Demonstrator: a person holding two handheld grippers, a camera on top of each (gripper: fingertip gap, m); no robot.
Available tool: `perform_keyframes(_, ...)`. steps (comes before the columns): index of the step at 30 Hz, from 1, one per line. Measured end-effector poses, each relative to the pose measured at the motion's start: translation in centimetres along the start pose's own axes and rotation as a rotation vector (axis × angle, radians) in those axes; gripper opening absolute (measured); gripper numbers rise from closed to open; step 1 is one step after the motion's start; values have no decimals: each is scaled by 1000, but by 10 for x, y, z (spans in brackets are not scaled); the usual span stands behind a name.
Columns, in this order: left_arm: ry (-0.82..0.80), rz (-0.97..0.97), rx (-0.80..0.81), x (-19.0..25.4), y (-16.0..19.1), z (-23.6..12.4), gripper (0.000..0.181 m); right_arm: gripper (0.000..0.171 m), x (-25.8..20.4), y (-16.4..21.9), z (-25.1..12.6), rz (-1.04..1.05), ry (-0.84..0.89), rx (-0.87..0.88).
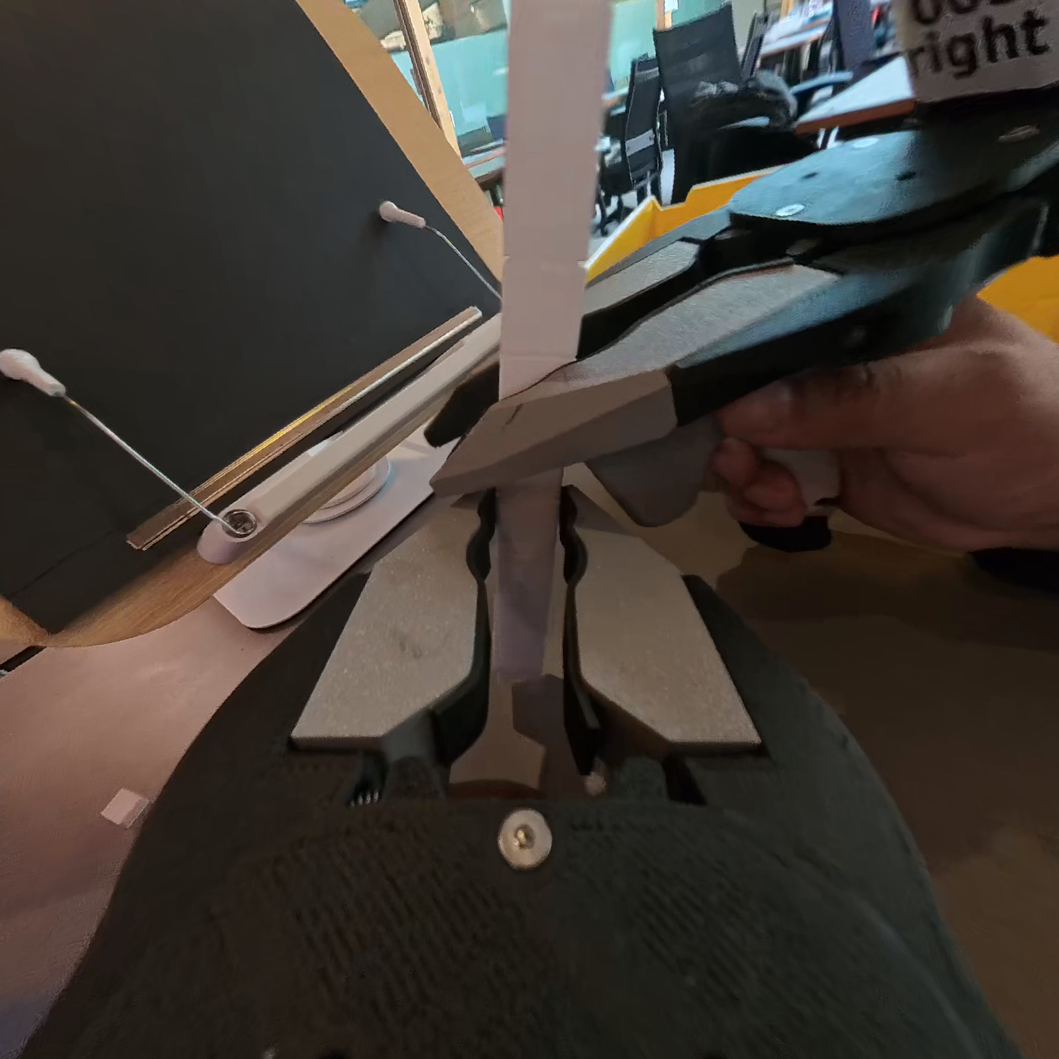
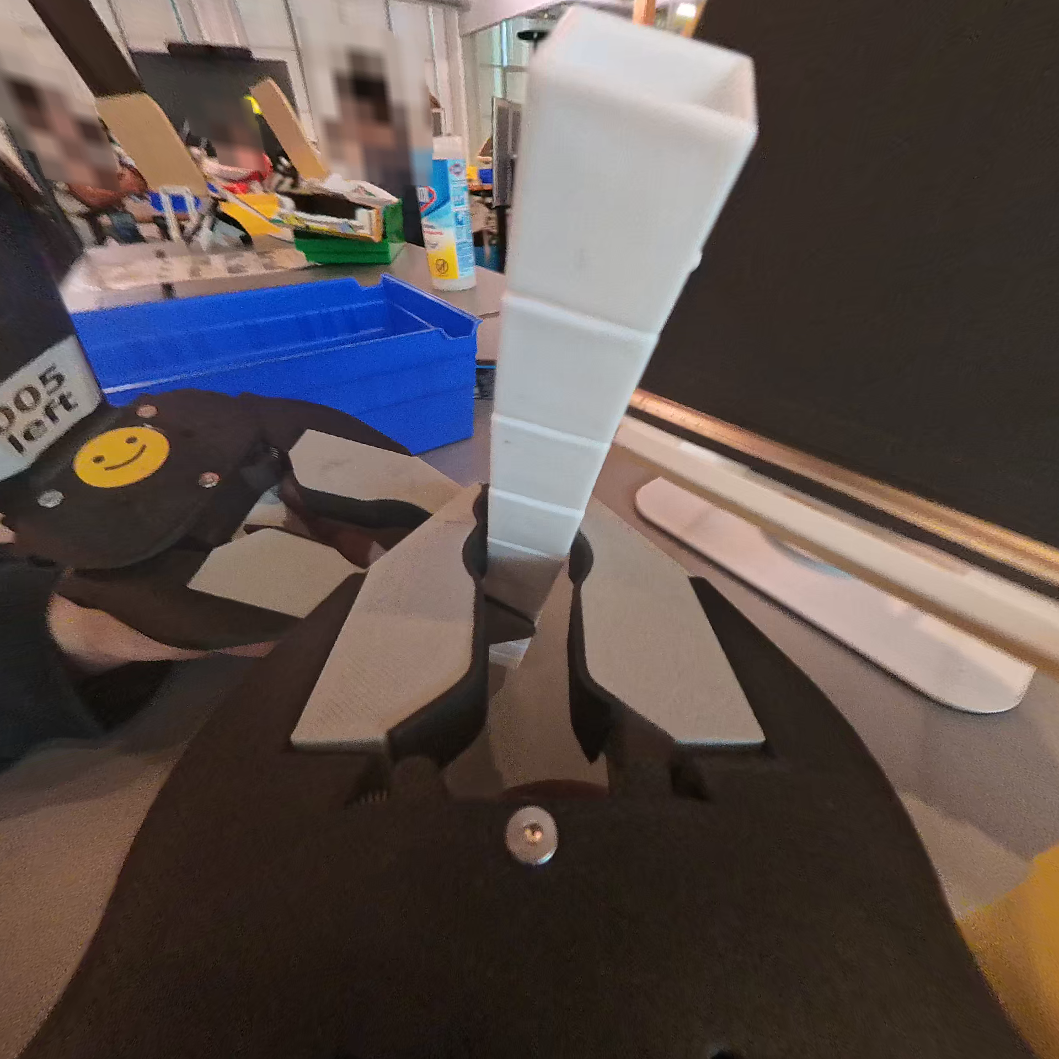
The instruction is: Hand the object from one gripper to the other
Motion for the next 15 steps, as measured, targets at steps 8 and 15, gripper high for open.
perform_keyframes(8,128,-275,90,-4,-15,-9,42,22,9,-18,-8,-778,300,-21)
perform_keyframes(15,204,-331,107,0,-23,-13,53,22,25,-18,-13,-977,400,-109)
Point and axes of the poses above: each gripper's, where its closed fingertips meet, z out along the fingers, y out of its underside, x = y × z across the jaws, the point moved 4 cm from there along -z, back along the fingers, and after that the axes turned 11 degrees about x, right-handed, at the moved point
